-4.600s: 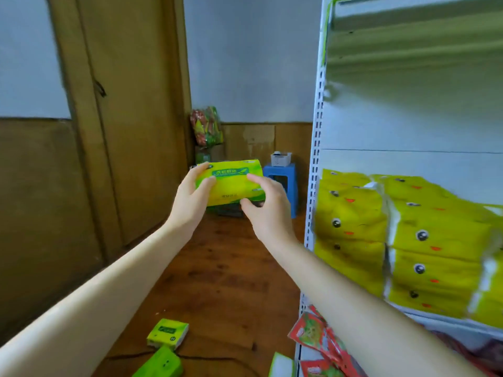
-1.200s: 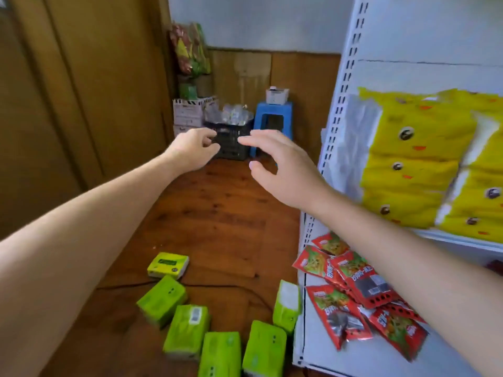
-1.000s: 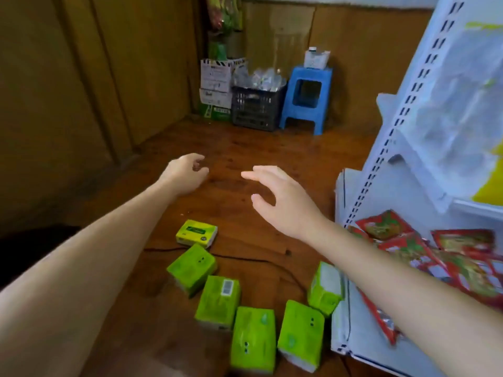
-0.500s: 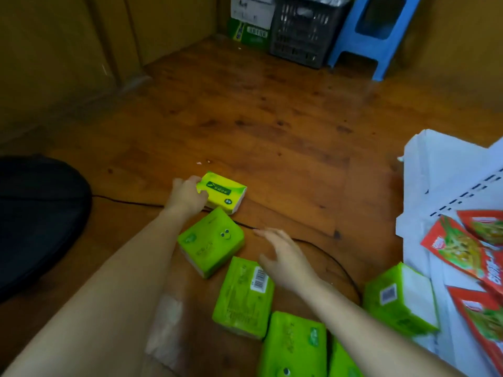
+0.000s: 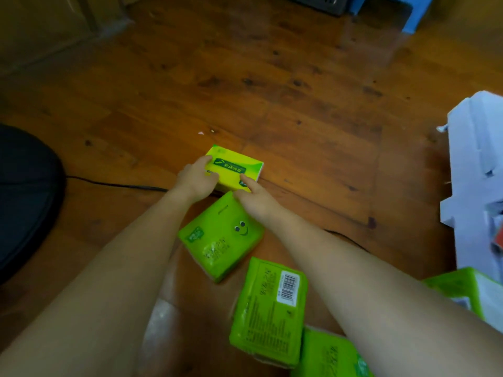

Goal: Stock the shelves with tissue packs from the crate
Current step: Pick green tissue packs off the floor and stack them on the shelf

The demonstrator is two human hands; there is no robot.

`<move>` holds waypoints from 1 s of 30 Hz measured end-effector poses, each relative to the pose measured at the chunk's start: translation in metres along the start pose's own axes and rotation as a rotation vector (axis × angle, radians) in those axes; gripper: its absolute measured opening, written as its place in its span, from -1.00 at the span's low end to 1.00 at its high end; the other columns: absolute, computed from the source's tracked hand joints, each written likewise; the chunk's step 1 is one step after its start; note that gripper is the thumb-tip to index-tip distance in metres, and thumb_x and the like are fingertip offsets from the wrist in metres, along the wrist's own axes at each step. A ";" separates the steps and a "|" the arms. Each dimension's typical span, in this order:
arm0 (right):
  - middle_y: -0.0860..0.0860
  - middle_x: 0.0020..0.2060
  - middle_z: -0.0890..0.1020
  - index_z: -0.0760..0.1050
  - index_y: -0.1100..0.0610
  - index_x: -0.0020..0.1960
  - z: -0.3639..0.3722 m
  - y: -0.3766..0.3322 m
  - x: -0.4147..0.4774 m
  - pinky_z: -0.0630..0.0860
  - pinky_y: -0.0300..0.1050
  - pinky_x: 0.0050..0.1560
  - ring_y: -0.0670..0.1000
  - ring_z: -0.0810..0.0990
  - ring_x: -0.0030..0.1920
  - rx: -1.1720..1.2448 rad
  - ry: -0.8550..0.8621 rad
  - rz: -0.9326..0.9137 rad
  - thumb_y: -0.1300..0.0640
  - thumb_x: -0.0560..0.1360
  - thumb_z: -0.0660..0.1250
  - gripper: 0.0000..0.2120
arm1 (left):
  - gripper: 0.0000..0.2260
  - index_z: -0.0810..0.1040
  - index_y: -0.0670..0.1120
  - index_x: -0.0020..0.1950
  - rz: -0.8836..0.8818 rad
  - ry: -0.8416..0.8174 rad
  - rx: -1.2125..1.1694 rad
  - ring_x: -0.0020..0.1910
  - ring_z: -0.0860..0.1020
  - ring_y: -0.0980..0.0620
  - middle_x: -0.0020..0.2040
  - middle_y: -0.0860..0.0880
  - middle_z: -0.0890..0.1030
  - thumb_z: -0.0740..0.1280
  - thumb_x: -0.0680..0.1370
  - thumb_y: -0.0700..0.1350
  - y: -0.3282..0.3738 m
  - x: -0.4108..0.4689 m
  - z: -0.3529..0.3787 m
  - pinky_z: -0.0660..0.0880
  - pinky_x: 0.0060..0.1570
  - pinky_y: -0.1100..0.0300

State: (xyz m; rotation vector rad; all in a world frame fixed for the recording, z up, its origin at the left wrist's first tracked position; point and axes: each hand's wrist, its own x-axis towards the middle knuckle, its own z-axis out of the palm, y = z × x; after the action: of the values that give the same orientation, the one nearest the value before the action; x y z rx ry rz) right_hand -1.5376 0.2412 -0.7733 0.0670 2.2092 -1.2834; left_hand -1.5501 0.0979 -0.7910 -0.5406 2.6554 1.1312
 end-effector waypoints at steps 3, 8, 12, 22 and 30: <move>0.10 0.31 0.44 0.18 0.04 0.48 -0.002 0.000 0.002 0.43 -0.32 -0.23 0.05 0.53 0.01 0.139 0.035 0.083 0.19 0.57 0.16 -0.51 | -0.63 0.35 -0.09 0.38 -0.024 0.099 -0.158 0.25 0.38 -0.18 0.31 -0.26 0.37 0.26 0.58 -0.08 -0.003 -0.004 0.004 0.29 0.08 0.22; 0.09 0.24 0.49 0.44 0.02 0.25 -0.012 -0.004 -0.009 0.45 -0.10 0.12 0.09 0.50 0.17 0.369 0.239 0.066 0.13 0.52 0.28 -0.70 | -0.60 0.37 -0.06 0.30 0.029 0.160 -0.394 0.21 0.40 -0.12 0.28 -0.20 0.38 0.39 0.50 -0.10 0.008 -0.011 -0.006 0.35 0.13 0.12; 0.07 0.12 0.52 0.44 -0.03 -0.03 -0.035 -0.021 -0.026 0.49 0.13 0.18 0.12 0.55 0.12 0.468 0.435 0.015 0.09 0.43 0.40 -0.82 | -0.19 0.13 0.12 0.50 0.085 0.079 -0.516 0.39 0.29 -0.03 0.42 -0.11 0.24 0.50 0.38 -0.11 0.049 -0.033 -0.021 0.30 0.33 0.14; -0.03 0.24 0.44 0.17 -0.15 0.44 -0.122 -0.052 -0.139 0.51 -0.07 -0.05 0.01 0.53 0.11 0.676 0.481 -0.091 0.14 0.41 0.42 -0.30 | -0.69 0.24 -0.01 -0.26 0.181 -0.040 -0.797 -0.36 0.42 0.09 -0.33 -0.01 0.38 0.39 0.49 -0.16 0.168 -0.131 -0.031 0.43 -0.36 0.23; 0.05 0.23 0.50 0.28 -0.02 0.37 -0.194 -0.106 -0.265 0.47 0.06 0.08 0.10 0.52 0.15 0.577 0.254 -0.171 0.15 0.47 0.38 -0.48 | -0.76 0.43 -0.05 -0.17 0.316 0.116 -0.607 -0.07 0.42 0.01 -0.08 -0.05 0.45 0.31 0.52 0.10 0.238 -0.214 -0.097 0.35 -0.21 0.20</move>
State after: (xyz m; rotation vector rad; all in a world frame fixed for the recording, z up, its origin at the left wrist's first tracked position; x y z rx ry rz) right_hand -1.4388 0.4036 -0.4852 0.2797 2.0009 -2.0740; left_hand -1.4559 0.2335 -0.5002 -0.2791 2.5179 2.0814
